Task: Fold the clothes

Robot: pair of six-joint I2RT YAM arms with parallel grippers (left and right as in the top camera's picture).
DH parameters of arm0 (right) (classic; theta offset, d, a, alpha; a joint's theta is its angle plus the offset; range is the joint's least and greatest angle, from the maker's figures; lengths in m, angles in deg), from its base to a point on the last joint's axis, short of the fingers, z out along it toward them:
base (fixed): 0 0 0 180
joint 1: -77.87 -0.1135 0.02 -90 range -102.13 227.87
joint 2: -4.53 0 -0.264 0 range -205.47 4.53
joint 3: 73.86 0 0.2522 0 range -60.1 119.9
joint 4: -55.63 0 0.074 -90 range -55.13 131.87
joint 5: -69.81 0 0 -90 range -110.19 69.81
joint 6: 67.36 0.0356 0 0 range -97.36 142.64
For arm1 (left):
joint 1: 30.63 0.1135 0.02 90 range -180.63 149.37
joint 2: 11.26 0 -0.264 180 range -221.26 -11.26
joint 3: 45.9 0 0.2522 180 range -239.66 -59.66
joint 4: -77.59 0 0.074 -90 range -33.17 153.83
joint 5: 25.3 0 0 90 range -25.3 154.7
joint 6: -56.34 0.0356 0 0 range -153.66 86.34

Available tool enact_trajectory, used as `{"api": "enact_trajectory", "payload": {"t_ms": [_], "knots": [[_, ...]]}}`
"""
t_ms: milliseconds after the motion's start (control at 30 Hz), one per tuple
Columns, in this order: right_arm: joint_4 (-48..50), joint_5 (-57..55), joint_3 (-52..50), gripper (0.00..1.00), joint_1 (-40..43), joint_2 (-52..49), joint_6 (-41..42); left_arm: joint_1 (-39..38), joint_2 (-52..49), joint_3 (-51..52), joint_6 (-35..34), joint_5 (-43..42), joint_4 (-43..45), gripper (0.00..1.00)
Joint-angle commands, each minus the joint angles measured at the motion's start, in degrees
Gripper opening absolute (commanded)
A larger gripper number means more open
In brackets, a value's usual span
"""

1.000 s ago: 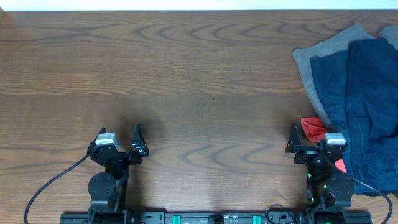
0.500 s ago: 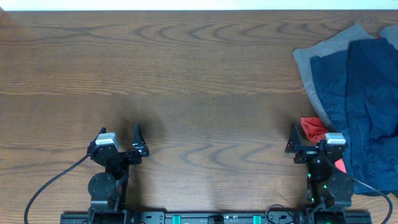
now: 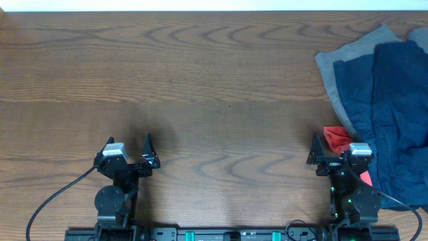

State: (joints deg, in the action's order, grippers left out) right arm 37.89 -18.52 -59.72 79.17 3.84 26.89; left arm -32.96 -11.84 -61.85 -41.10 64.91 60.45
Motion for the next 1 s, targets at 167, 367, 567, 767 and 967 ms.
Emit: {"api": "enact_trajectory", "payload": {"t_ms": [167, 367, 567, 767, 967], "knots": [[-0.22, -0.17, -0.07, 0.99, -0.52, 0.31, -0.68, 0.28, 0.31, 1.97, 0.33, 0.48, -0.7, 0.98], [-0.22, -0.17, -0.07, 0.99, -0.52, 0.31, -0.68, 0.26, 0.31, 1.97, 0.35, 0.48, -0.7, 0.98], [-0.22, -0.17, -0.07, 0.99, -0.52, 0.31, -0.68, 0.28, 0.31, 1.97, 0.33, 0.48, -0.7, 0.98], [-0.2, 0.26, -0.07, 0.99, -0.52, 0.31, -0.04, 0.28, 0.31, 1.97, 0.11, 0.28, 0.33, 0.98], [-0.22, 0.52, -0.07, 0.99, -0.52, 0.24, 1.64, 0.26, -0.26, 1.97, -0.37, 0.24, -0.76, 0.98]]}}
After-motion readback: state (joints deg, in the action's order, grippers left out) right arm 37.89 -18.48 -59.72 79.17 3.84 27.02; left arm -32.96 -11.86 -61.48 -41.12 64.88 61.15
